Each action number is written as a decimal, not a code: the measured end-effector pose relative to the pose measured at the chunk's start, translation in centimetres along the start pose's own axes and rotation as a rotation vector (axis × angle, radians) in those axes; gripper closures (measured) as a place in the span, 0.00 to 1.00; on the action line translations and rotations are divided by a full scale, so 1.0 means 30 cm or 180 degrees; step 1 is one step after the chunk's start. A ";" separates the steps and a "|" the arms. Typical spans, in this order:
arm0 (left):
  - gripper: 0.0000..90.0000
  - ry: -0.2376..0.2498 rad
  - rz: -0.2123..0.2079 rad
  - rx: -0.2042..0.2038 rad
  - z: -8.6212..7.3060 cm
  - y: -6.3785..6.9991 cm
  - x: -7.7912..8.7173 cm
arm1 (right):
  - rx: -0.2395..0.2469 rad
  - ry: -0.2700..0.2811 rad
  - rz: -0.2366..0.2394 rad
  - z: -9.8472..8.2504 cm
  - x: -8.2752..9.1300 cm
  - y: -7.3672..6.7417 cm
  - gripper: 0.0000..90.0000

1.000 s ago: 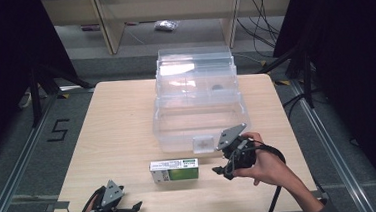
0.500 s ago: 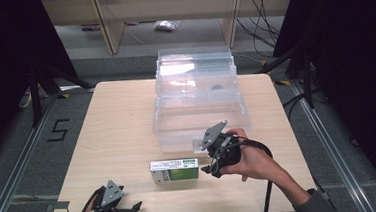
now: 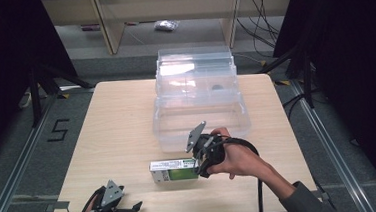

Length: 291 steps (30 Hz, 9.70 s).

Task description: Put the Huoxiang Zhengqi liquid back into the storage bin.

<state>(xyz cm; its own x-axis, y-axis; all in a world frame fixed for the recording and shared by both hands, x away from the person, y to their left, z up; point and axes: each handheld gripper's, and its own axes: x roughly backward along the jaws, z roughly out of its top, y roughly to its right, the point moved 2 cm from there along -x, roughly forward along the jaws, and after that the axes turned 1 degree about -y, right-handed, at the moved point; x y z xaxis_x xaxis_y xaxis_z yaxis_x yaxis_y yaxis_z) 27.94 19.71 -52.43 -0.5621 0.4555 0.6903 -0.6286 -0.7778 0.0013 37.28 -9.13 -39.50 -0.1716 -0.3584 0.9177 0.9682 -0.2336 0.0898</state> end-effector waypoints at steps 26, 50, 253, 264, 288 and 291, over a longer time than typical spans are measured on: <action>0.20 0.0018 -0.0008 0.0008 0.001 0.003 0.003 | 0.0198 -0.0266 0.0063 0.129 -0.102 -0.028 0.39; 0.20 -0.0001 0.0016 -0.0044 0.003 0.001 0.007 | 0.0326 -0.0449 0.0127 0.177 -0.168 -0.038 0.39; 0.20 -0.0031 -0.0029 0.0028 -0.002 -0.005 -0.002 | 0.0147 -0.0960 -0.0067 -0.028 0.234 0.441 0.72; 0.20 -0.0064 -0.0021 -0.0026 0.000 -0.013 0.004 | 0.0082 -0.1017 -0.0088 -0.032 0.187 0.502 0.72; 0.20 -0.0083 -0.0018 -0.0057 0.001 -0.015 0.006 | 0.0186 -0.1002 -0.0015 -0.069 0.093 0.550 0.72; 0.20 -0.0094 -0.0026 -0.0070 0.001 -0.016 0.006 | 0.0139 -0.0998 -0.0019 -0.077 0.088 0.552 0.72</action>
<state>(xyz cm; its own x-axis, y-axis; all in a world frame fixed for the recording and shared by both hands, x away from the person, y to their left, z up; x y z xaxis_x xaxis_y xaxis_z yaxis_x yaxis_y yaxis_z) 28.14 20.16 -52.28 -0.5411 0.4485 0.7114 -0.6448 -0.7643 -0.0086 52.43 -16.02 -36.50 -0.1193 -0.0595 0.9911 0.9754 -0.1934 0.1058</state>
